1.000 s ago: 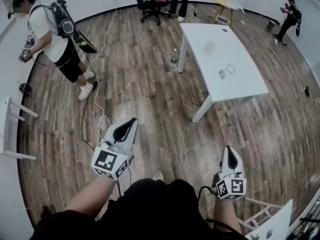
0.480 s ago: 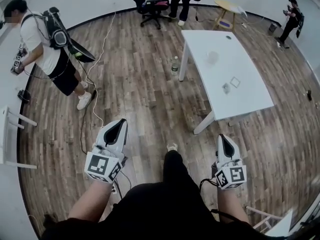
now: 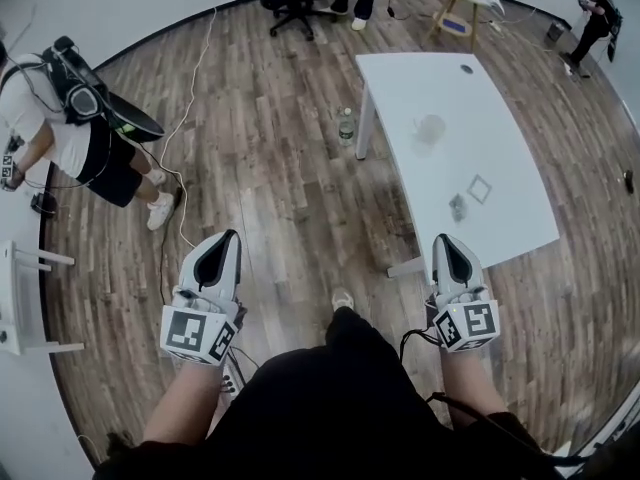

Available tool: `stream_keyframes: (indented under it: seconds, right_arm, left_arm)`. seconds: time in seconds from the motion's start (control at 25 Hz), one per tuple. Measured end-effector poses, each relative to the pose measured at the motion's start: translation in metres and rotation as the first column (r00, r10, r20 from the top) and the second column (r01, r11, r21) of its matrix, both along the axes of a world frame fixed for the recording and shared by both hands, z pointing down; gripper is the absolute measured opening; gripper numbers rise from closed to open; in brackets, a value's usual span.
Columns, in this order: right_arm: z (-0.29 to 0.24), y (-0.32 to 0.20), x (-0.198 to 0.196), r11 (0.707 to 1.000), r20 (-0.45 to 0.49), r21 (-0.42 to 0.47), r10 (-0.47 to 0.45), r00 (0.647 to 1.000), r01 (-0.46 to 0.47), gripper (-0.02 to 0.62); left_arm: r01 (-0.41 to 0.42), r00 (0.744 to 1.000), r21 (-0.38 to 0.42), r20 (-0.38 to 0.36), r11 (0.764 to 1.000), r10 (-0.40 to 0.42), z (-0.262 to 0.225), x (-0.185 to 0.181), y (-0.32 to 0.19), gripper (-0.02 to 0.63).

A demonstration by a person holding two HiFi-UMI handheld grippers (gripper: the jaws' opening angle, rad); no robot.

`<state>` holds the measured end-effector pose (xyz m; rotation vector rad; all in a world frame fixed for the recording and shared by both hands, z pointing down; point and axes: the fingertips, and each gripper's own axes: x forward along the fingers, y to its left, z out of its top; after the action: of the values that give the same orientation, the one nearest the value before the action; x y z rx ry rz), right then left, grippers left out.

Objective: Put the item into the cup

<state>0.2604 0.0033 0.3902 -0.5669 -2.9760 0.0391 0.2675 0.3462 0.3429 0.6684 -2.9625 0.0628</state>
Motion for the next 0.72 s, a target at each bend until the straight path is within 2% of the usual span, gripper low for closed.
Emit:
stream_keyframes:
  seconds: [0.16,0.32,0.44,0.6,0.72]
  right_arm:
    - [-0.007,-0.004,-0.057,1.0,0.012,-0.017,-0.004,1.0,0.005,0.002]
    - [-0.023,-0.007,-0.103,0.999,0.049,0.027,-0.029,0.998,0.028,0.002]
    - [-0.029,-0.017,-0.125,0.998,0.07,0.059,-0.015,0.997,0.011,0.002]
    - [-0.022,-0.027,-0.146,0.998,0.05,0.049,0.031,0.998,-0.033,0.002]
    - [-0.018,-0.028,-0.161,0.996,0.044,0.076,0.046,0.998,-0.049,0.002]
  left_arm:
    - [0.007,1.0,0.011,0.0,1.0,-0.007,-0.005,-0.06,-0.007,0.0]
    - [0.001,1.0,0.033,0.028,0.999,-0.002,-0.015,-0.108,-0.018,0.0]
    - [-0.012,0.999,0.055,0.036,0.998,0.01,-0.015,-0.135,-0.027,0.0]
    - [-0.06,0.997,0.068,0.046,0.996,0.057,-0.013,-0.168,-0.044,0.0]
    - [-0.097,0.994,0.075,0.056,0.992,0.093,-0.01,-0.197,-0.05,0.0]
